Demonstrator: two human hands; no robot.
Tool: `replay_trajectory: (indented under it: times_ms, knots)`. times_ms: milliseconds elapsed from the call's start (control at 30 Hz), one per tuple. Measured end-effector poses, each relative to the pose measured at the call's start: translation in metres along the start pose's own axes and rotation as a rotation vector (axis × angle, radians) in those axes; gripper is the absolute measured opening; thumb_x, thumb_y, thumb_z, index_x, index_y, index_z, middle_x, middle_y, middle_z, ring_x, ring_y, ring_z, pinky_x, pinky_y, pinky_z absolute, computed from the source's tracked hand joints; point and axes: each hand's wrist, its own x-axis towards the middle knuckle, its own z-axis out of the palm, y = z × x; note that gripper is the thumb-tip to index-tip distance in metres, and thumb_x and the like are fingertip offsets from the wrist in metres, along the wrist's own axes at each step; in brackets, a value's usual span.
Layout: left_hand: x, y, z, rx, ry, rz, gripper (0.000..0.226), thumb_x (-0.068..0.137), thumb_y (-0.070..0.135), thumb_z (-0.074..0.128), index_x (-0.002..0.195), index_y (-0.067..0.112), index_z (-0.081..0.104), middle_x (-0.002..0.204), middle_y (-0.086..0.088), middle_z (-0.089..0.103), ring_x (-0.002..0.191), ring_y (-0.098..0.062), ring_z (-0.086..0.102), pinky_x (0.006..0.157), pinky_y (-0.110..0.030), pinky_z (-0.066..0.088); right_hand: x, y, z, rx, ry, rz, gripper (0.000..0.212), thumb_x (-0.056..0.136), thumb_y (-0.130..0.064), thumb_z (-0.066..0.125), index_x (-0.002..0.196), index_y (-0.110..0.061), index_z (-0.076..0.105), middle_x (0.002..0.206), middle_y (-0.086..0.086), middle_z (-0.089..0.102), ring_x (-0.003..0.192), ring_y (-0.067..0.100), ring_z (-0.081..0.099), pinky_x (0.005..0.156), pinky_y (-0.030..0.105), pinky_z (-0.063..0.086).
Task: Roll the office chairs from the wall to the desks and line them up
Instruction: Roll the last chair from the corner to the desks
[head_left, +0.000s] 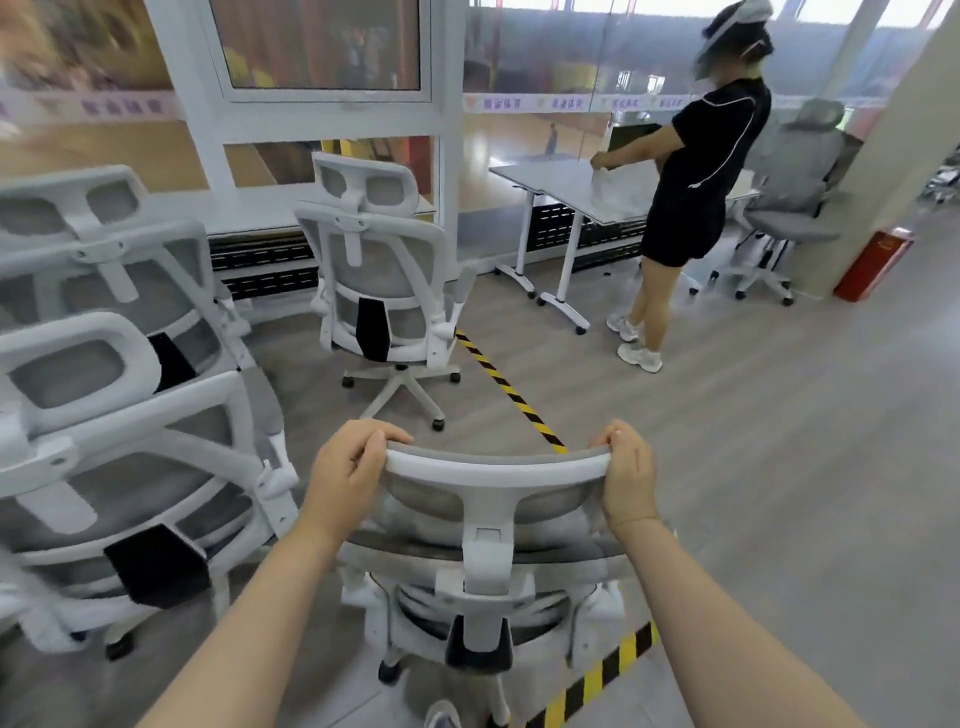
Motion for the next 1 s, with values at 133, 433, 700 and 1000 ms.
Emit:
replay_trajectory:
  times_ms: [133, 433, 700, 1000]
  knots:
    - [0.053, -0.023, 0.032, -0.05, 0.083, -0.043, 0.037, 0.092, 0.029, 0.036, 0.079, 0.02, 0.069, 0.084, 0.008, 0.066, 0.086, -0.012, 0.059, 0.075, -0.019, 0.043, 0.077, 0.022, 0.014, 0.039, -0.021, -0.001, 0.03, 0.08, -0.019, 0.036, 0.061, 0.005, 0.035, 0.063, 0.017, 0.033, 0.061, 0.021, 0.029, 0.054, 0.033, 0.023]
    - [0.173, -0.057, 0.093, -0.25, 0.179, -0.187, 0.035, 0.082, 0.011, 0.042, 0.053, 0.009, 0.06, 0.056, -0.003, 0.059, 0.055, -0.01, 0.05, 0.055, -0.019, 0.038, 0.226, 0.052, 0.052, 0.128, -0.082, 0.009, 0.036, 0.075, -0.025, 0.039, 0.062, 0.009, 0.041, 0.064, 0.016, 0.042, 0.057, 0.013, 0.038, 0.051, 0.022, 0.032]
    - [0.261, -0.094, 0.125, -0.209, 0.318, -0.173, 0.035, 0.079, 0.023, 0.042, 0.052, 0.01, 0.06, 0.057, -0.006, 0.061, 0.056, -0.017, 0.053, 0.058, -0.023, 0.041, 0.347, 0.084, 0.102, 0.195, -0.134, 0.062, 0.035, 0.069, -0.037, 0.039, 0.058, -0.004, 0.046, 0.061, 0.013, 0.046, 0.063, 0.025, 0.04, 0.06, 0.034, 0.033]
    - [0.337, -0.125, 0.161, -0.246, 0.603, -0.243, 0.035, 0.085, 0.011, 0.039, 0.055, -0.001, 0.052, 0.058, -0.016, 0.052, 0.058, -0.031, 0.045, 0.058, -0.03, 0.038, 0.453, 0.107, 0.155, 0.288, -0.287, 0.023, 0.033, 0.07, -0.036, 0.039, 0.057, -0.007, 0.045, 0.057, 0.002, 0.045, 0.057, 0.015, 0.039, 0.058, 0.033, 0.033]
